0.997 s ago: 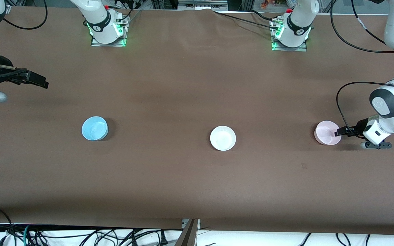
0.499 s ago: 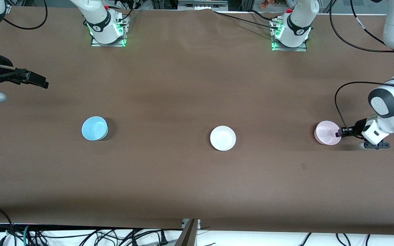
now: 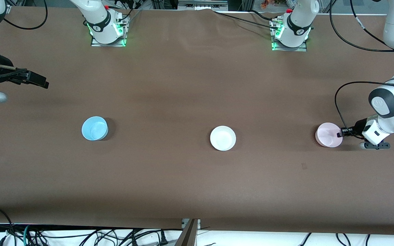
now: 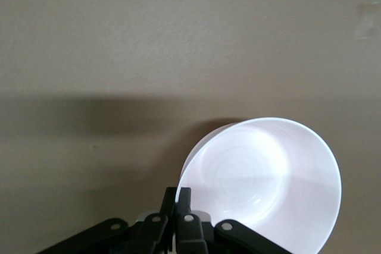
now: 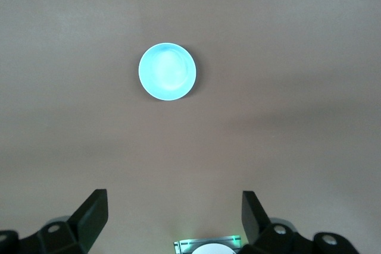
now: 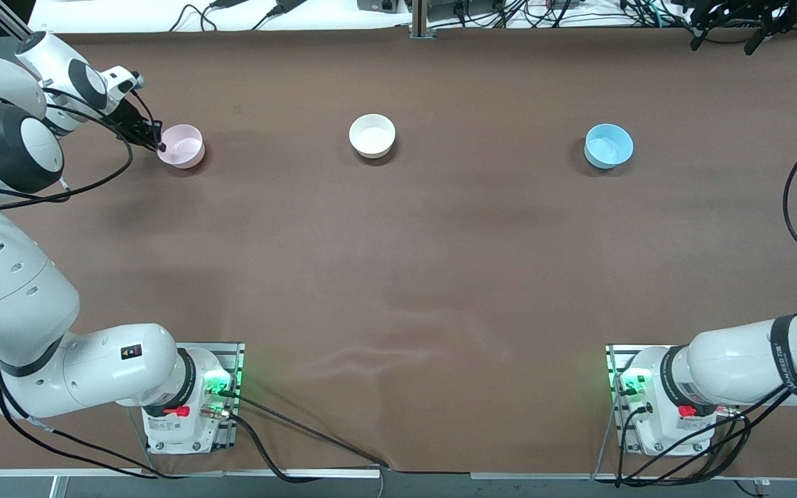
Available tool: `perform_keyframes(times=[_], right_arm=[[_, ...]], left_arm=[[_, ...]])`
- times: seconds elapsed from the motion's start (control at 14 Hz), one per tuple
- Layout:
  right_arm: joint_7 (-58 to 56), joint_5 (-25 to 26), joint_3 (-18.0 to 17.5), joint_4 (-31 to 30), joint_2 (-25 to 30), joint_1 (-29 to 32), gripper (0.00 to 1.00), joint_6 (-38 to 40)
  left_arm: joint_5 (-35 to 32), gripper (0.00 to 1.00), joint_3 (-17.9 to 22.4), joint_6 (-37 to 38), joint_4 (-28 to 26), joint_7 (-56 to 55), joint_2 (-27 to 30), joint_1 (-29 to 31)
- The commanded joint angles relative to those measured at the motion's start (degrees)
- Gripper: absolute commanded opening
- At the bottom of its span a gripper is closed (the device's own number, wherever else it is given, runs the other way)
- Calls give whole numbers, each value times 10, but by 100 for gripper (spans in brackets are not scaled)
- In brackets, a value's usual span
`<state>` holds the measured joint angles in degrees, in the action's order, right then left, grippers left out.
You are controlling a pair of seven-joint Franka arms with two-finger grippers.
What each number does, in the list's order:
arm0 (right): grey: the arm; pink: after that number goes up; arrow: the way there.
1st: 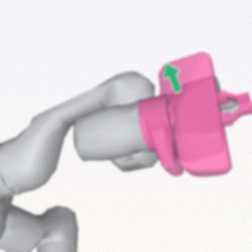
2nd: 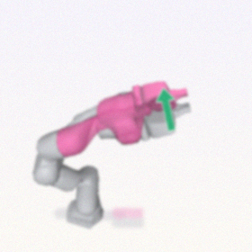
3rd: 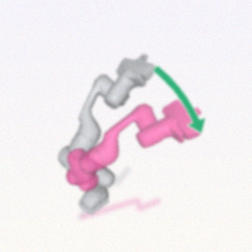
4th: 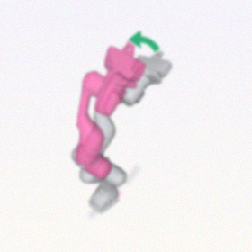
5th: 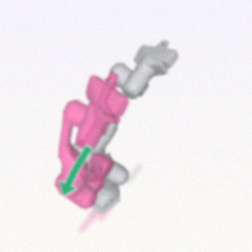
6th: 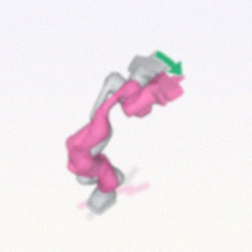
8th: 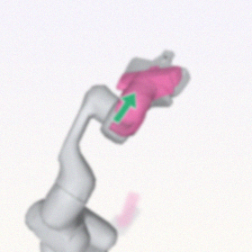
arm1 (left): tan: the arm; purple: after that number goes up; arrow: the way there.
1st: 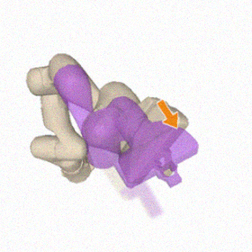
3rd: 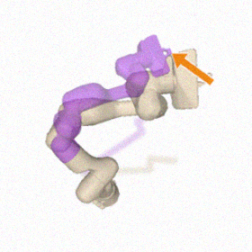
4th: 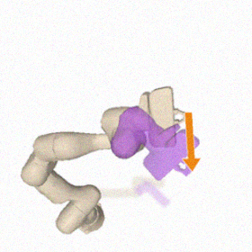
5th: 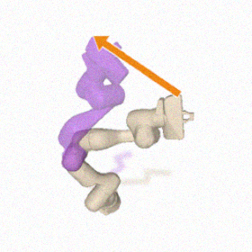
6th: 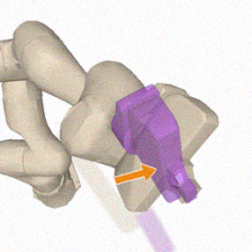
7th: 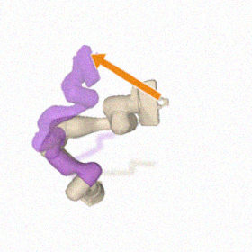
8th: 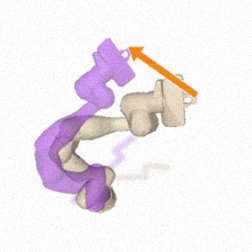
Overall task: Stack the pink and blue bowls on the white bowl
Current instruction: 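Close the left gripper on the pink bowl's rim, then carry the pink bowl with the left gripper over the white bowl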
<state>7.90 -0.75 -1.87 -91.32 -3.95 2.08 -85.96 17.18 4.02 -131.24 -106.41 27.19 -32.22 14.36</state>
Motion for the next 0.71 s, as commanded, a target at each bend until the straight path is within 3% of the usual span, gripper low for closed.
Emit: perform_keyframes(times=[0.0,0.43,0.64], right_arm=[[8,0,-3,11,-2,2,99,12],[7,0,-3,11,-2,2,99,12],[8,0,-4,11,-2,2,99,12]], left_arm=[[16,0,-27,29,30,-30,14,-14],[8,0,-149,32,80,-246,13,-36],[-12,0,-192,31,107,-370,-3,-75]])
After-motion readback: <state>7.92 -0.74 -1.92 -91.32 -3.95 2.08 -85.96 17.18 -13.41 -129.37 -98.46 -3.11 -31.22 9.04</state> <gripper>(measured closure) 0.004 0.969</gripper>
